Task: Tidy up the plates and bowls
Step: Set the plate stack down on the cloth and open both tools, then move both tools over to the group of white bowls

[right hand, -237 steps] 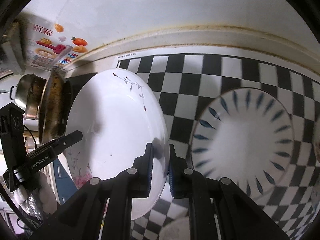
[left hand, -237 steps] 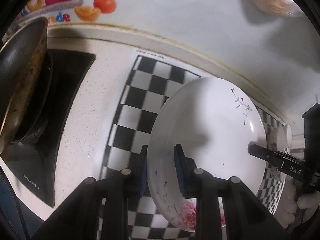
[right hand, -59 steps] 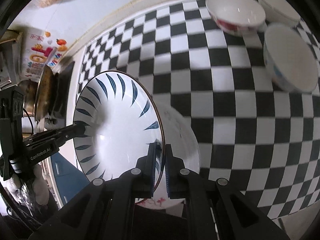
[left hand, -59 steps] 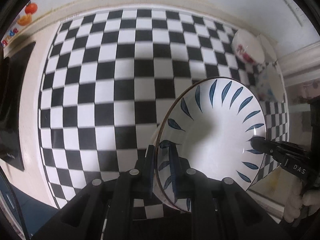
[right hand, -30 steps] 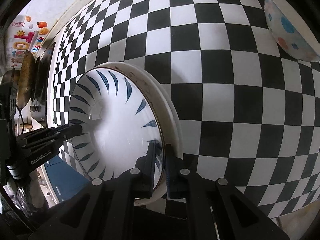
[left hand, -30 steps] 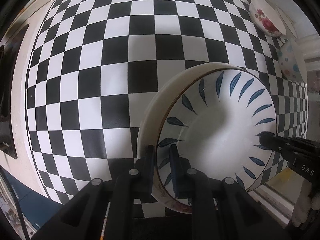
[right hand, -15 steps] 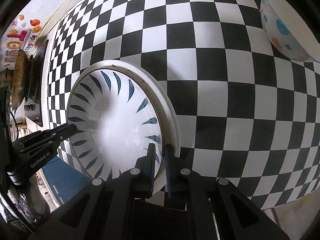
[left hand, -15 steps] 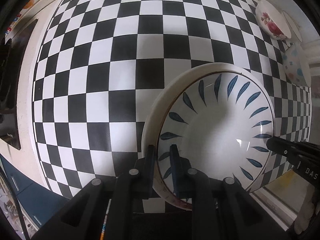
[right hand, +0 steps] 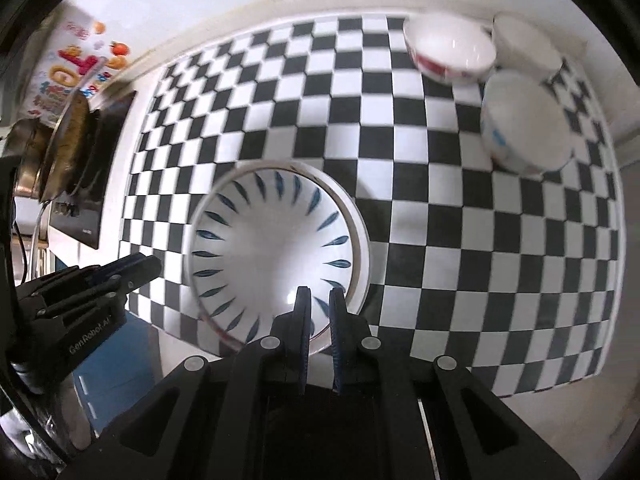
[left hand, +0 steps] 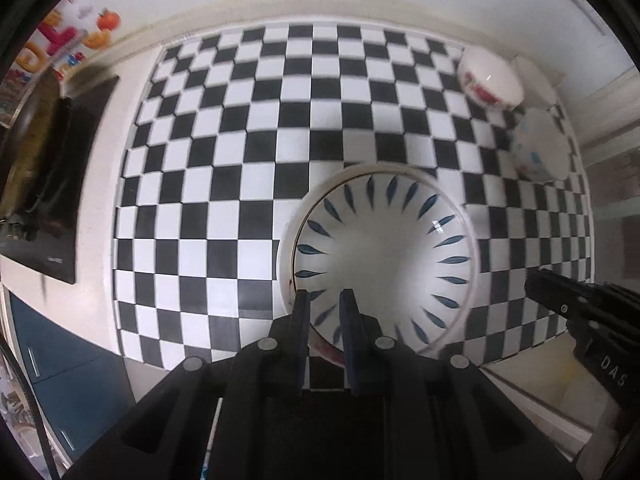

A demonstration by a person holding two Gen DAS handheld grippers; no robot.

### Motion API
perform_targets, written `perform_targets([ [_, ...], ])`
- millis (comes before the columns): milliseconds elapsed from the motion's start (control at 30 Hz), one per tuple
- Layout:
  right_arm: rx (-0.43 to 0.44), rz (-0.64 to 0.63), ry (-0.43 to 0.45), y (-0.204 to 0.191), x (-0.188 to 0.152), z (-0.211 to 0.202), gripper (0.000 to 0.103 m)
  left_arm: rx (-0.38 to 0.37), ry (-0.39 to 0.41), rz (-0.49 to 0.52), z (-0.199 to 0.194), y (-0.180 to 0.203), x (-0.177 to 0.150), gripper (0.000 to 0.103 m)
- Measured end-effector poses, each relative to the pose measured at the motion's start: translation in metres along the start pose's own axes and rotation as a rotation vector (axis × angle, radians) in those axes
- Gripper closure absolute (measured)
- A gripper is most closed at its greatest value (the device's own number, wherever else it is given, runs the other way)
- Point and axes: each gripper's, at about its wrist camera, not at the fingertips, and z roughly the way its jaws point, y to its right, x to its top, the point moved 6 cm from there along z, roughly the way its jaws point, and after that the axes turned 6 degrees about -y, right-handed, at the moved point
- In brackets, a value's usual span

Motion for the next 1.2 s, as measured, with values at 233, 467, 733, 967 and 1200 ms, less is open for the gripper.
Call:
perform_targets([
  [233, 0.012, -0.063, 0.055, -0.017, -0.028, -0.049, 0.092, -0.009, 0.049, -0.022, -0.043, 0.012, -0.02, 0.09],
  [467, 0.037, -0.089, 0.079, -0.023, -0.056, -0.074, 0.092, -0.016, 0.056, -0.014, -0.06, 0.023, -0.041, 0.09],
  [733, 0.063, -0.034, 0.087, -0.021, -0.065, -0.079, 0.092, -0.068, 0.085, 0.045, -0.07, 0.03, -0.043, 0.084],
  [967, 0.111, 0.085, 0.14, -0.008, -0.052, -0.083, 0.023, -0.125, 0.119, 0.073, -0.065, 0.024, -0.007, 0.079],
  [1200, 0.166, 0.245, 0.232, 0.042, -0.02, -0.097, 0.022, -0.17, 0.128, 0.09, -0.049, 0.039, 0.055, 0.079],
])
